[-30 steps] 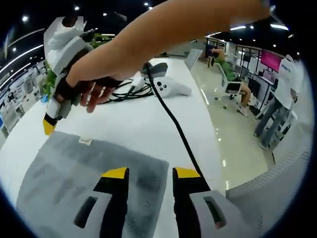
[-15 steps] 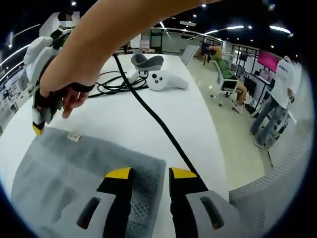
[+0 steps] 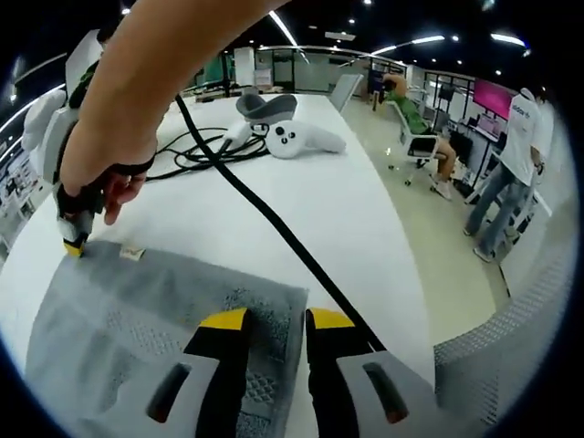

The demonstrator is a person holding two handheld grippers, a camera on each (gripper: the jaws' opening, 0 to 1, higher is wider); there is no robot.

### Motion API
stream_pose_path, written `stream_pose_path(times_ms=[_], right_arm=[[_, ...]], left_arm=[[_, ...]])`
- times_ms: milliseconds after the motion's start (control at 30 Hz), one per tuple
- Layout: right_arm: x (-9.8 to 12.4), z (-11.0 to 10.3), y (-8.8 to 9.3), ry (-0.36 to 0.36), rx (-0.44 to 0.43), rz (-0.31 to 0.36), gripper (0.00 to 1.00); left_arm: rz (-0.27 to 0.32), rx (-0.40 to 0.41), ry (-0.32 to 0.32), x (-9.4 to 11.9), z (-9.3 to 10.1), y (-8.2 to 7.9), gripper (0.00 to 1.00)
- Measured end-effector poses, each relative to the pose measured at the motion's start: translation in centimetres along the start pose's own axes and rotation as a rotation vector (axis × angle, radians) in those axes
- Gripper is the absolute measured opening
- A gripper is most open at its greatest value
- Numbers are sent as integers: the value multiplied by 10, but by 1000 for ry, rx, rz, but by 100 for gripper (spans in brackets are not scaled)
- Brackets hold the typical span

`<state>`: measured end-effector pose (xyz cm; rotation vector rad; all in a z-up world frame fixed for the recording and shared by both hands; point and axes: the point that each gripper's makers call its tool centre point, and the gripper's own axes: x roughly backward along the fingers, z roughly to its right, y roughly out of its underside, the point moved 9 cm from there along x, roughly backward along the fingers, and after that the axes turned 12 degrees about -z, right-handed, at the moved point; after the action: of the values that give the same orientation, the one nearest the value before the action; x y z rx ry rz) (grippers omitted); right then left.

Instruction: Fold the towel on the table until its edges align and the towel forms a compact rectangular stack.

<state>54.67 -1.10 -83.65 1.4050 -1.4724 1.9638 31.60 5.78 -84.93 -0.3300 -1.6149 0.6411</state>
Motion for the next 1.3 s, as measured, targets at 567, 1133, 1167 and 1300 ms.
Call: stream_pose_path(times_ms=[567, 1133, 1167, 1300], right_arm=[[12, 5, 6, 11, 55, -12, 1], [57, 29, 9, 100, -29, 65, 1], [60, 29, 8, 104, -33, 72, 1], [68, 30, 0, 120, -41, 88, 1]], left_arm=[[56, 119, -41, 19, -3, -12, 3], [235, 250, -74, 49, -5, -52, 3], [246, 255, -80, 52, -6, -53, 3], [281, 223, -105, 66, -8, -60, 3]])
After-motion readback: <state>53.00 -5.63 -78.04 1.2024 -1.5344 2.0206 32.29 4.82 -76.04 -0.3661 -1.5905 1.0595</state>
